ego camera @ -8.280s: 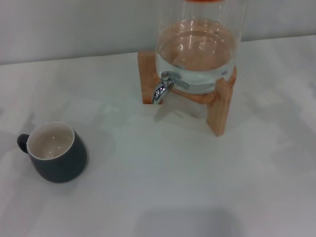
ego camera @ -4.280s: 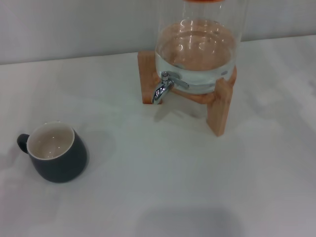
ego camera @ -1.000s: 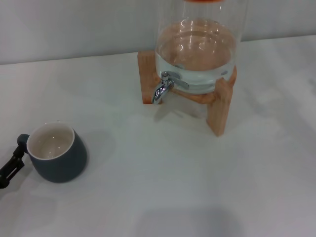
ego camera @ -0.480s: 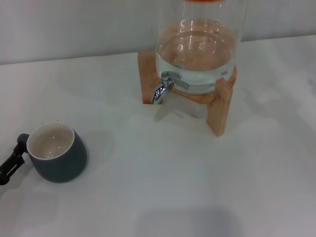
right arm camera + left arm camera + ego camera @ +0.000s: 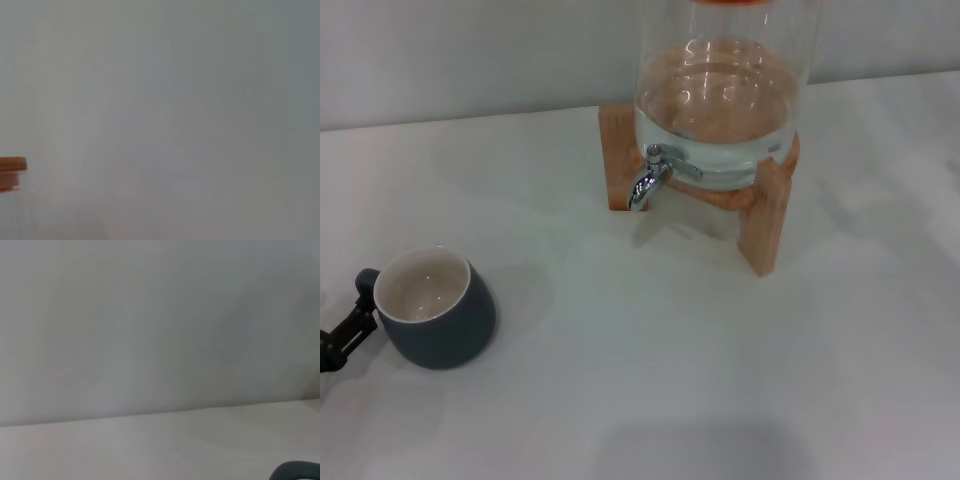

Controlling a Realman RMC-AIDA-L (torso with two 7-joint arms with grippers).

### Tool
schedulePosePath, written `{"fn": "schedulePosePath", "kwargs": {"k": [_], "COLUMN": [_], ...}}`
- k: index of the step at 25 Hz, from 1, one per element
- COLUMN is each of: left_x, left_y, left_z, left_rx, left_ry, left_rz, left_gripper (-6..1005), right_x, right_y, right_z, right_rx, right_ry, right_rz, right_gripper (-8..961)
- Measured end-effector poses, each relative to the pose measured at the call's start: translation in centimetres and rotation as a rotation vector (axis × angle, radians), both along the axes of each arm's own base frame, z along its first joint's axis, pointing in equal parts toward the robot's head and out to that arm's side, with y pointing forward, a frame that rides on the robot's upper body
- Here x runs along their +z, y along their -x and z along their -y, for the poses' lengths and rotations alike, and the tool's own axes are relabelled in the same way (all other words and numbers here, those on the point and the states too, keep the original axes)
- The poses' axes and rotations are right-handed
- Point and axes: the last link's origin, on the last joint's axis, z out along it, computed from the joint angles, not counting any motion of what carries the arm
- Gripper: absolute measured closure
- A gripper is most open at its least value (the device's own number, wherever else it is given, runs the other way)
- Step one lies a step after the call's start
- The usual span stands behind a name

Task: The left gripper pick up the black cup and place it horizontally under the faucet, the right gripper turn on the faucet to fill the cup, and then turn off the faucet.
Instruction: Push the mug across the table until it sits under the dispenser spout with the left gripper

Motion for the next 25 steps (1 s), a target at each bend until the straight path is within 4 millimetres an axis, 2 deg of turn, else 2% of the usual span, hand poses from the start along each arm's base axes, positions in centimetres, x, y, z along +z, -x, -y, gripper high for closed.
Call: {"fn": "schedulePosePath", "kwargs": {"k": [25], "left_x": [-0.2], "left_y": [-0.8], "left_z": [-1.2], "left_rx": [-0.020], "left_ry": [0.005], "left_rz": [-0.004], "left_gripper": [110], "right_x": [0.0], "right_y": [0.0], "right_z": [0.0], "right_rx": [-0.002], "right_ry": [-0.003], "right_rz": [0.006], "right_gripper": [274]}}
